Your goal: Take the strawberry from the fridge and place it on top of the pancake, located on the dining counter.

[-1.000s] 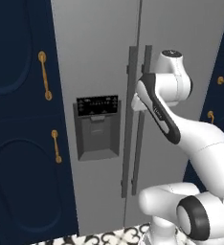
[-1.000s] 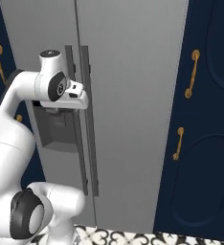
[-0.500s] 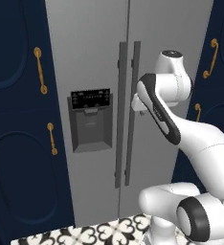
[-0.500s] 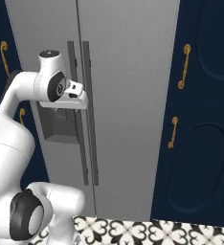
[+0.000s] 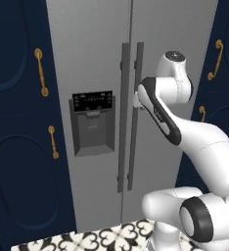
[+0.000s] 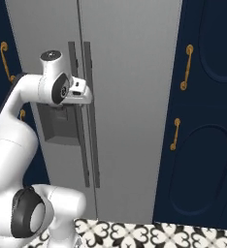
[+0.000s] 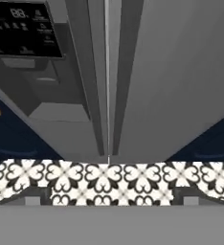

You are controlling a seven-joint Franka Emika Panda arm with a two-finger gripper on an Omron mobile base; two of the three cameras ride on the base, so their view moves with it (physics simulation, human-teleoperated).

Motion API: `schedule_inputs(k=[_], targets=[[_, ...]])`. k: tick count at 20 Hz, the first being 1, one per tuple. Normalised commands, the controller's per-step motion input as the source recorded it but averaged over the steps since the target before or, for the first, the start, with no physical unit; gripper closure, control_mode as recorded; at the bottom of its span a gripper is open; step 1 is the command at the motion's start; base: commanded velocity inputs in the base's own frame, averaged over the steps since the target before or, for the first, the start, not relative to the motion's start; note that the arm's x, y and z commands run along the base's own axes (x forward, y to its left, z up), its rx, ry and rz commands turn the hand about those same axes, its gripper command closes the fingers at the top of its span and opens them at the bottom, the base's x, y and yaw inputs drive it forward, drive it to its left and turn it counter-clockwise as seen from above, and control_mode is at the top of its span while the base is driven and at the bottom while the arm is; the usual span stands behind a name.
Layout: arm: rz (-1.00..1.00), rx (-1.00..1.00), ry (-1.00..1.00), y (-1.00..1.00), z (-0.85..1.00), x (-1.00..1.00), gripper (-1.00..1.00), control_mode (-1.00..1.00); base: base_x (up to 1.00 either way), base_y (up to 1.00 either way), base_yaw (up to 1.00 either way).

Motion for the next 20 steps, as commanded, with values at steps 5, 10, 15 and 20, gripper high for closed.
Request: schedule_inputs(k=[5, 10, 15, 20], targets=[[0.02, 0.03, -0.44, 0.0, 0.16, 1.0, -1.0, -1.0, 0.0, 0.0, 0.0], [0.0, 0.01, -0.05, -0.12, 0.0, 0.83, -1.0, -1.0, 0.0, 0.0, 0.0], [0.0, 0.0, 0.0, -0.04, 0.0, 0.58, -1.0, -1.0, 0.0, 0.0, 0.0], [0.0, 0.0, -0.06, 0.0, -0.03, 0.37, -1.0, -1.0, 0.0, 0.0, 0.0]])
